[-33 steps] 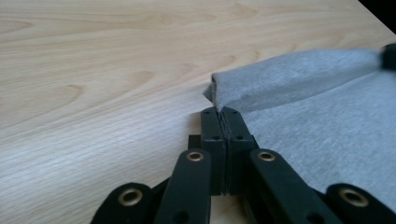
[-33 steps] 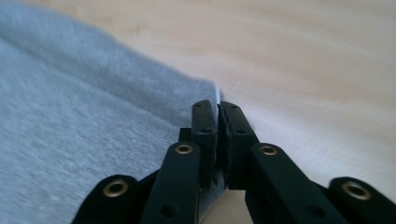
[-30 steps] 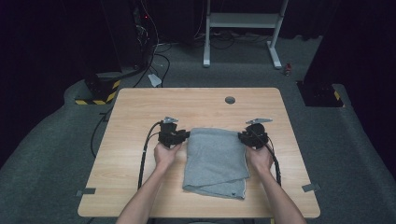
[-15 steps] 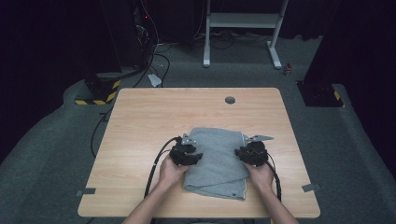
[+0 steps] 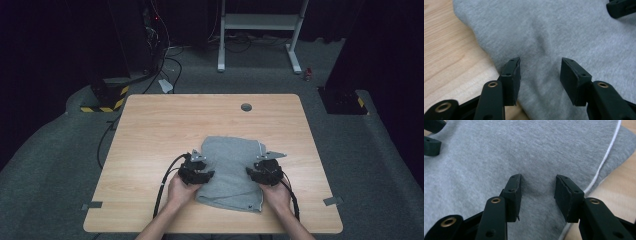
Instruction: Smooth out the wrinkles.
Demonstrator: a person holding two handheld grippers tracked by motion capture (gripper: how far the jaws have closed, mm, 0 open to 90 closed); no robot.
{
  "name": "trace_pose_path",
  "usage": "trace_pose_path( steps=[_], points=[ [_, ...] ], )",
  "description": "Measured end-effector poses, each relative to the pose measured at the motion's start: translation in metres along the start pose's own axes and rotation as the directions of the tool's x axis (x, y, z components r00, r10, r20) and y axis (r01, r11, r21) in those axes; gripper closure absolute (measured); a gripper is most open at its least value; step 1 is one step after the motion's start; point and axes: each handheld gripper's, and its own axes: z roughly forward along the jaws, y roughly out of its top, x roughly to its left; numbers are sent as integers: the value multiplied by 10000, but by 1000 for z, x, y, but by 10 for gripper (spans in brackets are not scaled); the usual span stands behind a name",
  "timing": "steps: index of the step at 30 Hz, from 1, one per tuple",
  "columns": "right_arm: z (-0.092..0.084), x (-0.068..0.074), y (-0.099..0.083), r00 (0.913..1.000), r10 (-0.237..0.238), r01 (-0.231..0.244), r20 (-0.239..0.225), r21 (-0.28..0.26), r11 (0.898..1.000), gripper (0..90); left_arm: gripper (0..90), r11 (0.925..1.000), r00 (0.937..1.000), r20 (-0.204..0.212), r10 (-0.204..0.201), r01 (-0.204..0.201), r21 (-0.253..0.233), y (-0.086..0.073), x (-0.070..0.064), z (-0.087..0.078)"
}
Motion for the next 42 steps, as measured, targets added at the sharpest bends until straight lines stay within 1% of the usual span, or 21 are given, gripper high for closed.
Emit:
trace_pose_path(
  steps=[1, 4, 5, 9, 10, 13, 14, 15, 16, 19, 21, 22, 24, 25, 27, 29, 30, 32, 35, 37, 42],
  points=[
    [2, 0, 4, 10000, -15, 14, 71, 56, 10000, 560, 504, 9999, 9999, -8, -139, 139, -64, 0, 2, 1],
    [12, -2, 17, 9998, 56, -57, 192, 72, 10000, 558, 501, 9998, 9996, -252, -161, 163, 63, 7, 11, 3],
    [14, -3, 20, 9998, 12, -13, 219, 46, 10000, 557, 499, 9999, 9992, -387, -106, 109, 69, 10, 14, 5],
    [30, -7, 37, 9996, 36, -40, 279, 150, 9999, 554, 490, 9993, 9972, -652, -366, 372, 68, 25, 30, 11],
    [34, -8, 41, 9995, -5, 0, 303, 167, 9999, 555, 490, 9988, 9961, -734, -498, 497, -36, 27, 33, 14],
    [44, -15, 55, 9991, -36, 24, 411, 291, 9996, 554, 482, 9982, 9941, -913, -589, 599, 85, 36, 42, 21],
    [48, -18, 60, 9991, -21, 7, 429, 331, 9995, 553, 479, 9977, 9937, -965, -571, 603, 308, 40, 46, 24],
    [52, -22, 67, 9991, 164, -182, 386, 457, 9988, 547, 469, 9976, 9929, -1044, -572, 610, 340, 43, 49, 25],
    [55, -25, 70, 9991, 136, -155, 399, 470, 9988, 546, 464, 9971, 9913, -1134, -662, 701, 302, 45, 51, 26],
    [58, -26, 77, 9984, 298, -320, 485, 438, 9985, 541, 445, 9952, 9901, -1025, -956, 975, 131, 47, 53, 22],
    [53, -21, 74, 9991, 278, -290, 322, 388, 9988, 532, 440, 9959, 9924, -840, -904, 901, -73, 43, 47, 16],
    [48, -17, 70, 9994, 87, -95, 332, 232, 9997, 536, 440, 9969, 9935, -817, -791, 786, -98, 40, 42, 13],
    [36, -10, 61, 9992, -172, 172, 370, -4, 9999, 539, 439, 9979, 9954, -741, -612, 596, -237, 32, 32, 5],
    [30, -7, 54, 9996, -126, 129, 250, -99, 9999, 541, 440, 9979, 9962, -629, -608, 592, -267, 30, 29, 3],
    [24, -2, 44, 9998, -197, 197, 33, -27, 9998, 540, 439, 9990, 9973, -652, -335, 314, -330, 24, 21, -5],
    [16, 5, 34, 9985, -554, 554, -22, -30, 9985, 540, 439, 9985, 9981, -583, -205, 174, -521, 15, 14, -13],
    [12, 9, 28, 9983, -589, 588, -33, -49, 9983, 539, 440, 9987, 9983, -552, -187, 161, -477, 9, 11, -15],
    [8, 13, 18, 9981, -602, 601, -118, -106, 9981, 534, 441, 9997, 9972, -751, 40, -58, -239, -5, 8, -17],
    [10, 16, 6, 9964, -846, 843, 105, 259, 9961, 514, 456, 9998, 9944, -1046, 123, -109, 135, -15, 10, -17],
    [8, 15, 0, 9955, -938, 938, 134, 7, 9956, 512, 455, 9999, 9932, -1161, -73, 83, 83, -22, 14, -22],
    [4, 11, -10, 9942, -1064, 1070, 179, -381, 9935, 490, 486, 9999, 9916, -1288, -90, 72, -140, -31, 18, -29]
  ],
)
